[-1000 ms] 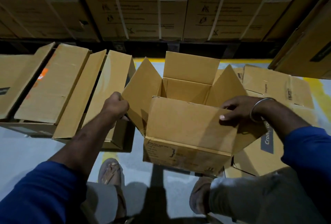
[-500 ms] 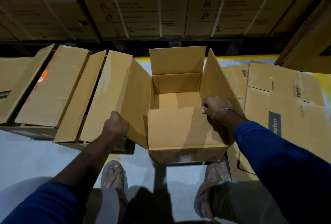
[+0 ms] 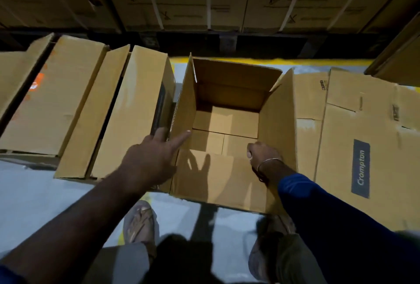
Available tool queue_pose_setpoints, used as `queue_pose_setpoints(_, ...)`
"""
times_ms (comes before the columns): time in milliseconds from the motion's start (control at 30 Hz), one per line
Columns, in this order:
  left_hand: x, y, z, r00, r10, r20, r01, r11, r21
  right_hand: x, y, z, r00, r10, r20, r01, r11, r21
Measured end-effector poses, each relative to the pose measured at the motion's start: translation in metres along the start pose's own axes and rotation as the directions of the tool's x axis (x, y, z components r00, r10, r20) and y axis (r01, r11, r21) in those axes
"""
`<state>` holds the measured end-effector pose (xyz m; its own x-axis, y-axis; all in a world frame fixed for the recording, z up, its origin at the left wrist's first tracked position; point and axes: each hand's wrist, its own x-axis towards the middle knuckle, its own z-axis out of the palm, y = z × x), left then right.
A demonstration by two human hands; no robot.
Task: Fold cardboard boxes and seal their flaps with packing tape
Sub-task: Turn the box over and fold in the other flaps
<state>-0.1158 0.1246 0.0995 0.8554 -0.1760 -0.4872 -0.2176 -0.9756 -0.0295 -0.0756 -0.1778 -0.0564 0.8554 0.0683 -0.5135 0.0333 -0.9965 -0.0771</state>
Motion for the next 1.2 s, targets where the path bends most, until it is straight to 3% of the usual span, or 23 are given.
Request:
queue_pose_setpoints(200,0.027,-0.017,-0.003,0.973,-0.039,0.226,0.033,0.999,0.031,0.023,0.004,-0.004,0.990,0.014,0.138,-0.032,0.991,0.130)
queue_pose_setpoints(267,0.039,-0.033,-0.001,0.956,-0.036,0.291,0.077,0.988,-0.132,0.029,0.009,-0.002,0.984,0.009,0.180,-0.041,0.983,0.178)
queue_pose_setpoints(367,0.047,-0.051,0.000,0.959,-0.002,0.283,0.107,0.928,-0.358,0.036,0.015,-0.003,0.987,0.007,0.163,-0.061,0.942,0.330)
queue_pose_setpoints(433,0.050,-0.055,0.002,0.962,0.005,0.274,0.116,0.899,-0.422,0.045,0.018,-0.011,0.998,0.013,0.066,-0.044,0.867,0.496)
queue_pose_setpoints(500,0.051,-0.054,0.002,0.954,0.033,0.297,0.123,0.863,-0.491,0.059,0.023,-0.030,0.990,0.031,-0.138,0.036,0.888,0.458)
queue_pose_setpoints(533,0.052,-0.052,0.001,0.950,0.046,0.307,0.125,0.849,-0.513,0.068,0.027,-0.039,0.958,0.030,-0.286,0.085,0.920,0.382)
queue_pose_setpoints(600,0.052,-0.051,0.000,0.946,0.060,0.320,0.126,0.837,-0.532,0.085,0.030,-0.061,0.820,0.038,-0.572,0.154,0.947,0.283)
queue_pose_setpoints(667,0.054,-0.052,0.001,0.939,0.063,0.339,0.145,0.821,-0.552,0.102,0.032,-0.084,0.705,0.048,-0.708,0.181,0.953,0.244)
queue_pose_setpoints(700,0.054,-0.052,0.002,0.934,0.071,0.349,0.148,0.814,-0.562,0.110,0.033,-0.096,0.699,0.039,-0.714,0.169,0.961,0.218)
queue_pose_setpoints(867,0.057,-0.052,0.005,0.914,0.149,0.378,0.130,0.775,-0.619,0.130,0.038,-0.129,0.803,0.103,-0.587,0.031,0.977,0.213)
queue_pose_setpoints(1000,0.057,-0.054,0.003,0.895,0.210,0.393,0.132,0.718,-0.684,0.117,0.037,-0.101,0.844,-0.017,-0.535,0.050,0.998,0.048)
queue_pose_setpoints(1100,0.056,-0.048,0.000,0.900,0.225,0.373,0.064,0.778,-0.625,0.114,0.028,-0.066,0.954,-0.109,-0.279,0.097,0.994,-0.058)
queue_pose_setpoints(1200,0.051,-0.041,-0.002,0.915,0.253,0.313,-0.032,0.822,-0.569,0.116,0.023,-0.031,0.995,-0.082,-0.056,0.078,0.995,-0.067)
